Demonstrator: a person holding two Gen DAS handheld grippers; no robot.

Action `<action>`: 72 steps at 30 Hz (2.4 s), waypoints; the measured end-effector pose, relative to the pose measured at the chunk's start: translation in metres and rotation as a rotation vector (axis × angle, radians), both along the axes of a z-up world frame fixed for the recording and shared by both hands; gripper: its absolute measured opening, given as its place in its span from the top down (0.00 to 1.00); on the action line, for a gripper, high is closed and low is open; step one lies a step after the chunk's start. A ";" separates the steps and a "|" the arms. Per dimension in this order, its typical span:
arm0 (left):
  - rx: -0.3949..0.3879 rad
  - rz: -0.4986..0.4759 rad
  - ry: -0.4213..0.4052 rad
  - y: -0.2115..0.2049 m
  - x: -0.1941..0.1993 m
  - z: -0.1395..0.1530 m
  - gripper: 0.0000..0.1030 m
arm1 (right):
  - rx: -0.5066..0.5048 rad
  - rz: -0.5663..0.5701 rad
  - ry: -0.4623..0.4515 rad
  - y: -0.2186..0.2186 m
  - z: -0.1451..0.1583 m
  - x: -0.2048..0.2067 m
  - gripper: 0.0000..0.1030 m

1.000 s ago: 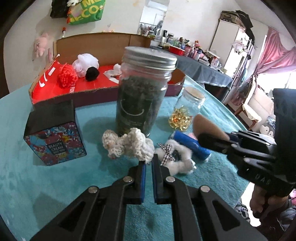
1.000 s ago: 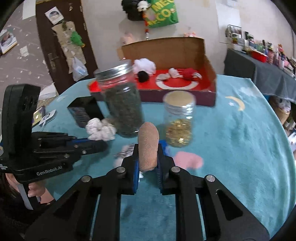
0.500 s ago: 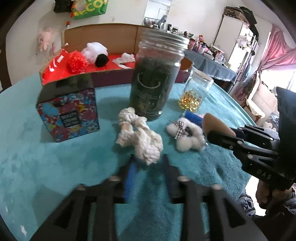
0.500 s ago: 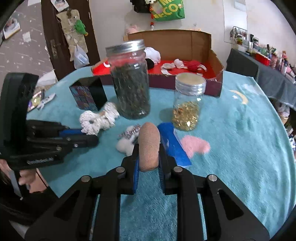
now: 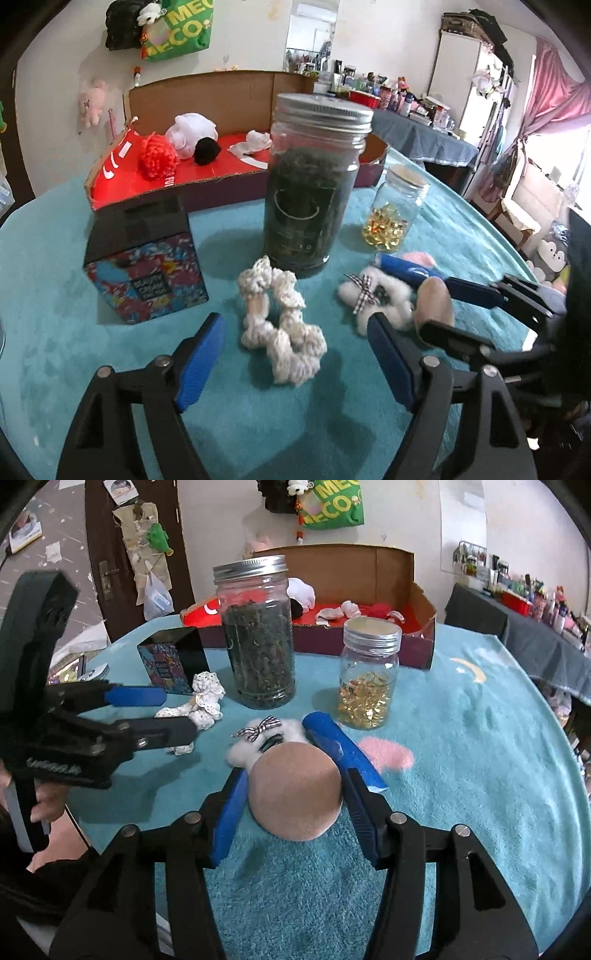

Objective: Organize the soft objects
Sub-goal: 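Grasp the white crochet lace piece with the left tool, then lift the crochet piece and beige sponge toward the box with both tools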

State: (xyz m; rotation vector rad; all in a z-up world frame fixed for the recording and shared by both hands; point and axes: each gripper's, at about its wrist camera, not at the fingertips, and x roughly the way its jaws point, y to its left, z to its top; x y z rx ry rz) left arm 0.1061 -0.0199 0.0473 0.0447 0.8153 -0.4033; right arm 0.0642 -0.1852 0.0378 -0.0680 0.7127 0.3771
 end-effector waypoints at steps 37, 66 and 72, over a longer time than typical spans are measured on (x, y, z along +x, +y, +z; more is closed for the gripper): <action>-0.089 -0.037 0.002 0.003 -0.007 0.013 0.73 | 0.129 0.070 0.019 0.010 0.018 0.025 0.84; 0.032 0.209 0.047 0.130 -0.008 0.000 0.73 | 0.092 -0.075 0.113 -0.068 0.013 0.056 0.84; 0.019 0.179 0.033 0.149 0.023 0.003 0.73 | 0.115 -0.049 0.147 -0.081 0.015 0.082 0.84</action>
